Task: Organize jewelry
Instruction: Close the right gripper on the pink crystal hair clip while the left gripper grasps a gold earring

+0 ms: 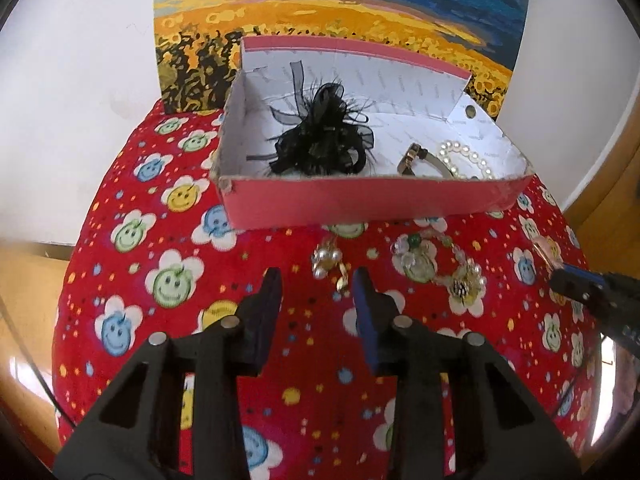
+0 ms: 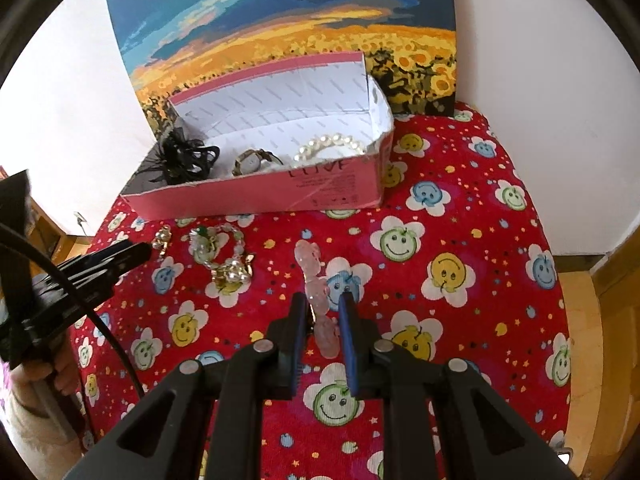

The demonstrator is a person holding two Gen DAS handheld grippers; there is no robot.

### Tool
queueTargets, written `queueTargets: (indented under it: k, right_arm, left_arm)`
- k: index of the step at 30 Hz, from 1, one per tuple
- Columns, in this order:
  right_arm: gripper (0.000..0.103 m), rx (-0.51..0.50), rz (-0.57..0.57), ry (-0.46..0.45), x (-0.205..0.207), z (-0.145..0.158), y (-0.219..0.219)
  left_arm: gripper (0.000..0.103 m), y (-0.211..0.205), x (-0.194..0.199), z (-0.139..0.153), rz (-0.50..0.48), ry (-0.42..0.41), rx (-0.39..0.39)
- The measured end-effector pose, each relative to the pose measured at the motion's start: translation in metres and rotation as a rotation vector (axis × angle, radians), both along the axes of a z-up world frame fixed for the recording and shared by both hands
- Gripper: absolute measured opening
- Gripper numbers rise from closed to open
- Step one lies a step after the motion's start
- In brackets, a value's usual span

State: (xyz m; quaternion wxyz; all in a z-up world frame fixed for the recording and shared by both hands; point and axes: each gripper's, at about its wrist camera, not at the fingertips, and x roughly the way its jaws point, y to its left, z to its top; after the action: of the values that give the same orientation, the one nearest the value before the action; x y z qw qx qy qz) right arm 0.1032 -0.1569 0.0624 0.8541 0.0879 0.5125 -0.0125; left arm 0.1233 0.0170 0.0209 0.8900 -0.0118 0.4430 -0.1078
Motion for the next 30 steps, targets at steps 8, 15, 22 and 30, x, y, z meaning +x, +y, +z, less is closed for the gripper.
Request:
queueTargets:
  k: [8,15,22,30]
  right_arm:
    - [0.018,0.016,0.023,-0.021,-0.002,0.004,-0.001]
    - [0.018,0.026,0.028,-0.032,-0.003,0.005,-0.003]
    - [0.018,0.026,0.031,-0.048,-0.008,0.011,-0.001]
    - [0.018,0.031,0.045,-0.065,-0.013,0.019,0.006]
  left_arm:
    - [0.016,-0.01,0.016,-0.01,-0.012,0.006,0.031]
    - [0.0,-0.007,0.002,0.001,-0.052,-0.026,-0.013]
    - [0.0,0.005,-0.016,0.025,-0.057,-0.06,-0.082]
    - [0.0,0.019,-0.029,0.045,-0.074,-0.075,-0.155]
